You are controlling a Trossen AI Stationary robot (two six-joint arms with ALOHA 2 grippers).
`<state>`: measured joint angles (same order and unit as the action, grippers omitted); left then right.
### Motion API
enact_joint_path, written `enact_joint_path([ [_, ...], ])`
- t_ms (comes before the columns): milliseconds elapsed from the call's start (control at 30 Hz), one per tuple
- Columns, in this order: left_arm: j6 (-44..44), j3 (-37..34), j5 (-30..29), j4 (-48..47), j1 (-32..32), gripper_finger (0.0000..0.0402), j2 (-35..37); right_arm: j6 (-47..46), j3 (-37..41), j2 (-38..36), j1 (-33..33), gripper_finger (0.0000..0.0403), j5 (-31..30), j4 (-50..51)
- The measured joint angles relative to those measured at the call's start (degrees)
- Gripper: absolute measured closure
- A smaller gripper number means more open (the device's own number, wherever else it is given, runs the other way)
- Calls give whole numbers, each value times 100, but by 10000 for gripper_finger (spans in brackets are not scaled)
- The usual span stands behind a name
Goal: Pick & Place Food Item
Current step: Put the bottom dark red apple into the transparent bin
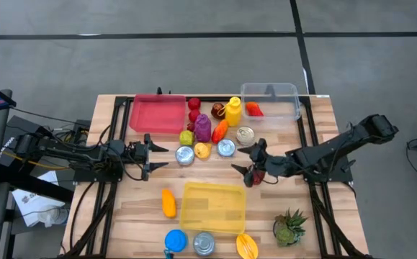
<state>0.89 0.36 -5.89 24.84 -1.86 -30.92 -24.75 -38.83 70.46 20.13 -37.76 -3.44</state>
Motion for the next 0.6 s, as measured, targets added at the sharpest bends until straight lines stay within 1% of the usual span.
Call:
enact_joint_path([
  [100,2,0,0,0,-1,156,-1,-758,-201,6,92,79,1,738],
  [267,3,0,0,0,0,156,-2,-2205,-606,6,97,79,24,2463],
  [367,4,0,0,0,1,156,0,-2891,-812,6,96,79,128,3350],
  [467,4,0,0,0,1,156,0,-3355,-941,6,76,79,429,3786],
  [600,4,0,0,0,1,156,0,-3740,-962,6,14,79,856,4030],
])
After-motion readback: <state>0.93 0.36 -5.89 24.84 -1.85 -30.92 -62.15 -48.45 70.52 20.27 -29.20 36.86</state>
